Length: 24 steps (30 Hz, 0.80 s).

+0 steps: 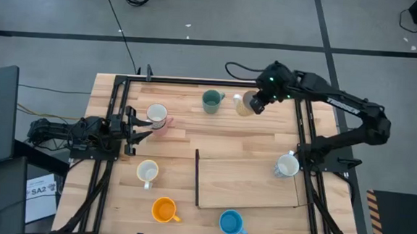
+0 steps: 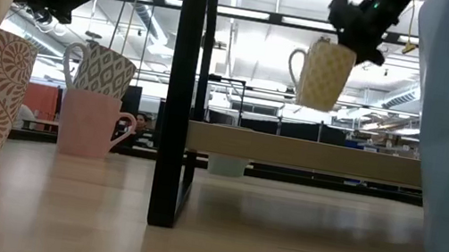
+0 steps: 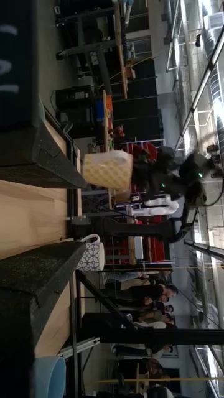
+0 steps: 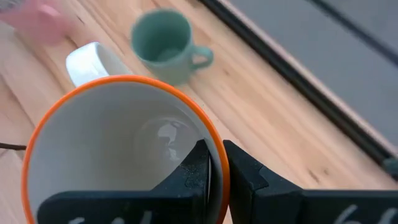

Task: Place coffee mugs
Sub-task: Put the yellow patterned mug on the shelf

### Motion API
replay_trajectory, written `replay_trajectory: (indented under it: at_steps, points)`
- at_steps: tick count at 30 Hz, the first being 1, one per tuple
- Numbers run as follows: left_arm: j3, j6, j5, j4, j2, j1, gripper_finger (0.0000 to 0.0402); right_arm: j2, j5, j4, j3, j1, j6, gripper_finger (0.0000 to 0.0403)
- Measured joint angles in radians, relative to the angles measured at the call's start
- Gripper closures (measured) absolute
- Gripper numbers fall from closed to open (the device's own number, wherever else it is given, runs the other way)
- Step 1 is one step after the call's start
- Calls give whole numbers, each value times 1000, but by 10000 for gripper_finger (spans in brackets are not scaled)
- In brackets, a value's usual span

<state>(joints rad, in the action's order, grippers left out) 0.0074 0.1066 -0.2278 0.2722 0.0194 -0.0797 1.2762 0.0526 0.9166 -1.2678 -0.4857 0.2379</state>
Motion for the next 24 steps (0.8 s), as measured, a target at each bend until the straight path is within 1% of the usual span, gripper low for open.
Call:
replay_trajectory:
  at_steps: [4, 8, 14, 18, 24]
  points:
    - [0, 0, 0, 0, 0, 0, 246, 79, -41, 1, 0, -49, 8, 364]
    - [0, 0, 0, 0, 0, 0, 246, 162, -73, 1, 0, -87, 73, 364]
    - [0, 0, 0, 0, 0, 0, 246, 261, -115, 10, 0, -123, 105, 364]
    - [0, 0, 0, 0, 0, 0, 246, 296, -113, 54, 0, -126, 127, 365]
    - [0, 0, 0, 0, 0, 0, 246, 309, -57, 80, 0, -120, 150, 365]
